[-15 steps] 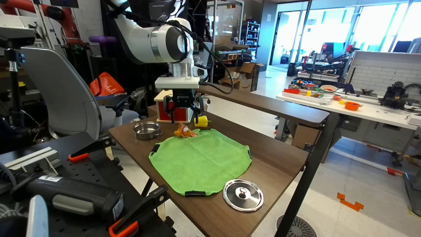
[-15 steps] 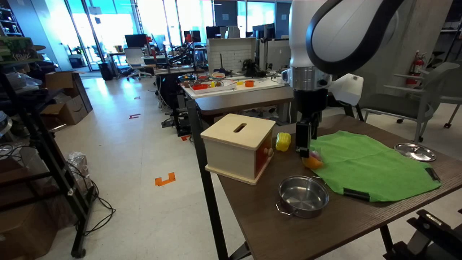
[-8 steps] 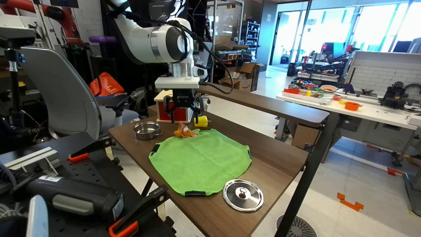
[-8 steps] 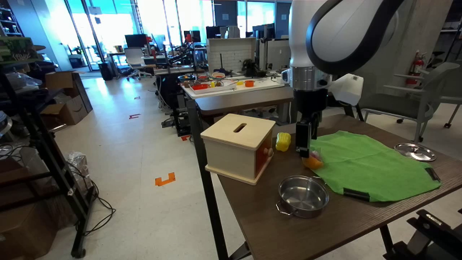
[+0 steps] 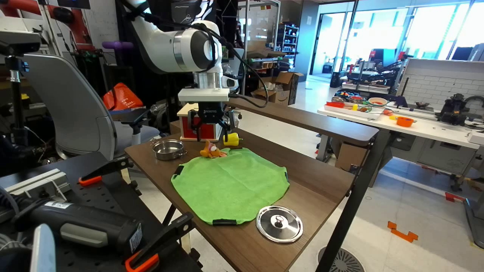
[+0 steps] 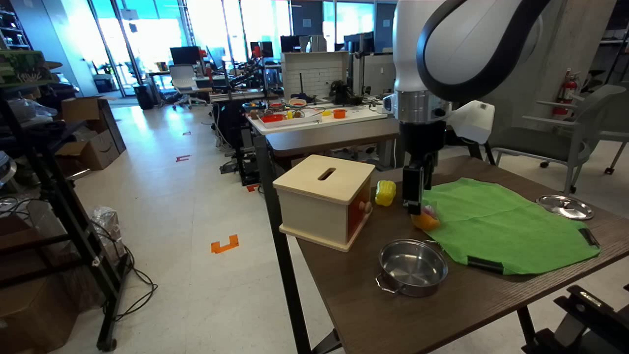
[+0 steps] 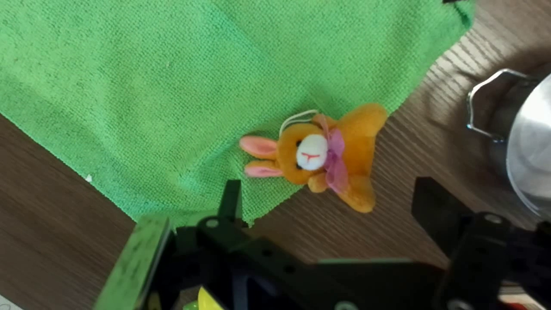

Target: Put the orange plush in the silver pot and fold the left corner of the cloth

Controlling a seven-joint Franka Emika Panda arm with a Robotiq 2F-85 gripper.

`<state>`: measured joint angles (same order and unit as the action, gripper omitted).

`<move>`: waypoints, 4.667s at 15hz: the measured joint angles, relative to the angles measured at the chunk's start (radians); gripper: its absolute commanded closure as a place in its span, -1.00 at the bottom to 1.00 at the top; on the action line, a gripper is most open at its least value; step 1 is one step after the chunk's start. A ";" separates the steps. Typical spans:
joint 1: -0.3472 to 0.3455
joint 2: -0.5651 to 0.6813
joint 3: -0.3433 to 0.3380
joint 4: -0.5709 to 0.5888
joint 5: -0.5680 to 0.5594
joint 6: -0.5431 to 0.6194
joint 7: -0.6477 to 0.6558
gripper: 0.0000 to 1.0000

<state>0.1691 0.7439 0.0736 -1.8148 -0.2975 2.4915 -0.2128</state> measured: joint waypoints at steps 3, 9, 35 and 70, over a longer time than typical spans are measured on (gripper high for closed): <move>0.013 0.000 -0.001 0.002 -0.016 0.000 0.004 -1.00; 0.031 0.000 -0.001 0.011 -0.025 0.002 0.004 -1.00; 0.197 0.000 -0.078 0.058 -0.174 -0.001 0.183 0.17; 0.126 0.110 -0.087 0.126 -0.201 -0.065 0.167 1.00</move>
<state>0.2953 0.8535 -0.0138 -1.6892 -0.4989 2.4264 -0.0460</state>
